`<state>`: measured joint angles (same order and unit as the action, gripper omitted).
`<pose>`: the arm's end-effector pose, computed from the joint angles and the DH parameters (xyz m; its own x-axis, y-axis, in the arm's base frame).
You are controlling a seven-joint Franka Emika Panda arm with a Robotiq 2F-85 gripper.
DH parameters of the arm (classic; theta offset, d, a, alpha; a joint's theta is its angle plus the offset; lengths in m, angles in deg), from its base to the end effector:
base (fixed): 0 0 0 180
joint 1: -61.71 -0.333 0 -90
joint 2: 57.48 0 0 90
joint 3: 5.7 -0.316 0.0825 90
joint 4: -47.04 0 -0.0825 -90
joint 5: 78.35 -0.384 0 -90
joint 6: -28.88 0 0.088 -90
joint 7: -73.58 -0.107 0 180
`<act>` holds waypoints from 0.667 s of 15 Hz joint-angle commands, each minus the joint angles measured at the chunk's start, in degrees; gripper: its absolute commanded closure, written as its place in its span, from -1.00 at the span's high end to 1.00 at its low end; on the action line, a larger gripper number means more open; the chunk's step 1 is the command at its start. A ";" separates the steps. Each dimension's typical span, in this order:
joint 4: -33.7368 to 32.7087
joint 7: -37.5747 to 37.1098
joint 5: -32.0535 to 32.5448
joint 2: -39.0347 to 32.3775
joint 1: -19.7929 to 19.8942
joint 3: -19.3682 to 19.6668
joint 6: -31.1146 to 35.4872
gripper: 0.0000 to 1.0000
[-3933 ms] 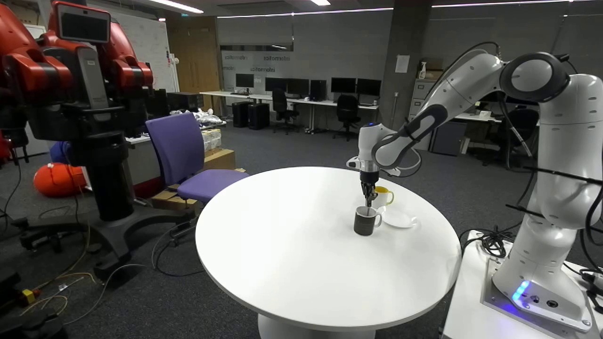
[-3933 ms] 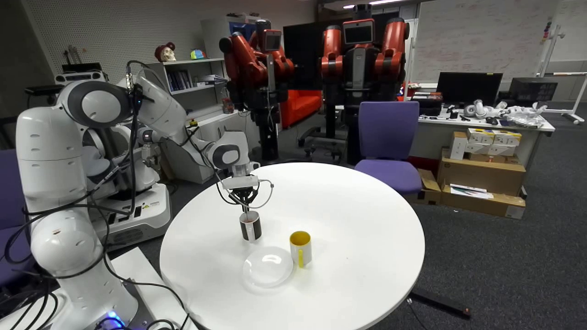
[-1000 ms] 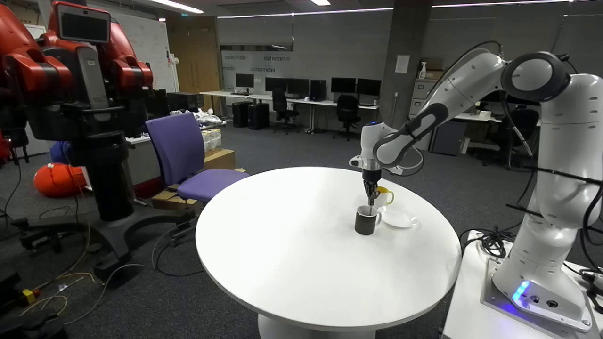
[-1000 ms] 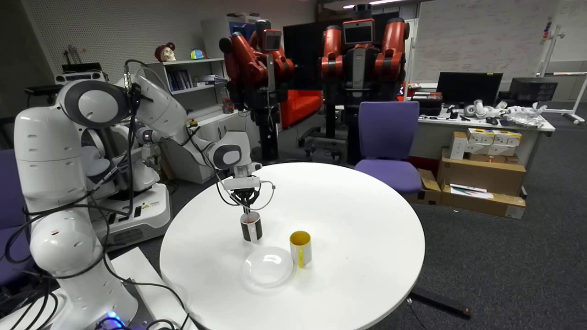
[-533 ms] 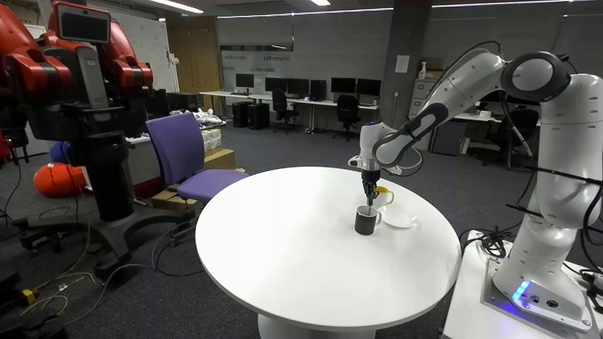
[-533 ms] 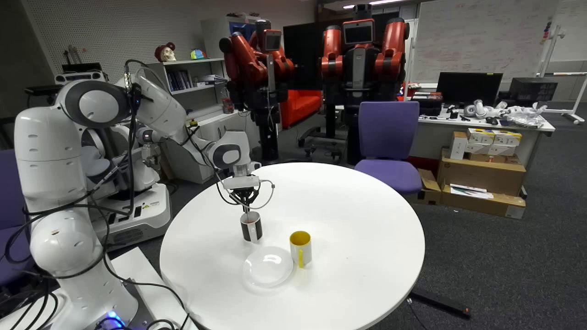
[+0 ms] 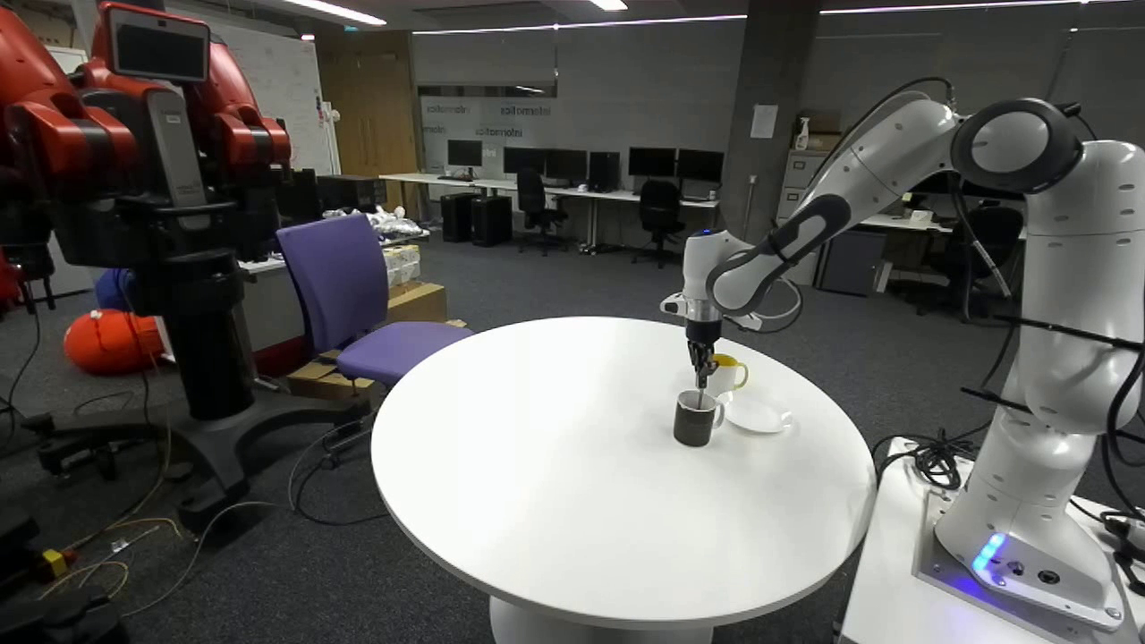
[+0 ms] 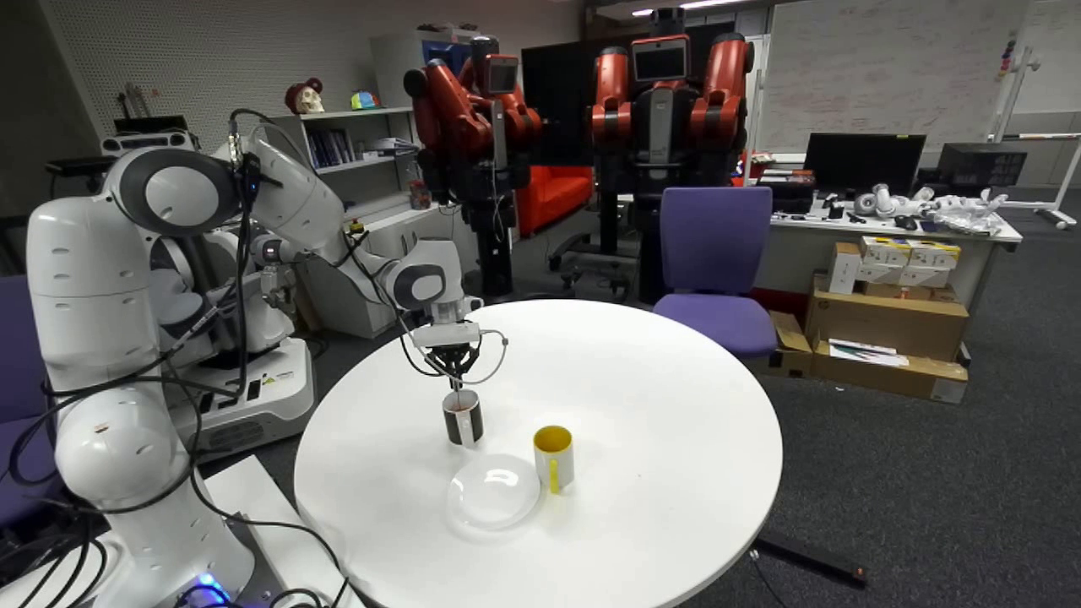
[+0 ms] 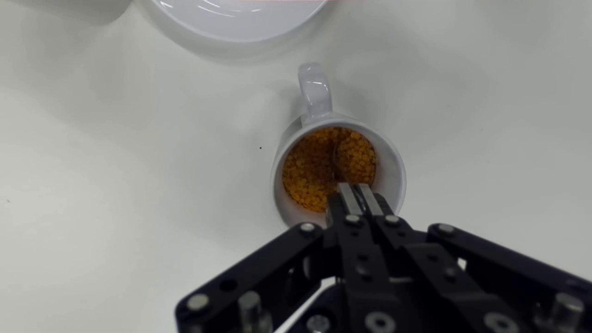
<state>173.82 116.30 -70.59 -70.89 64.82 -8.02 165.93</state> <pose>0.5448 -0.0086 0.2676 0.6705 0.7358 -0.0949 0.7402 -0.6722 0.0174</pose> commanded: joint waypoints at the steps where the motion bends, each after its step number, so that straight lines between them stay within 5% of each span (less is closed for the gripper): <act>1: -0.94 0.73 -0.72 0.19 0.63 0.22 -1.50 -0.99; 10: 0.19 1.13 -1.20 0.76 0.76 0.52 -1.60 -0.99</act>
<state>173.84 116.30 -70.65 -71.01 64.87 -7.14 165.93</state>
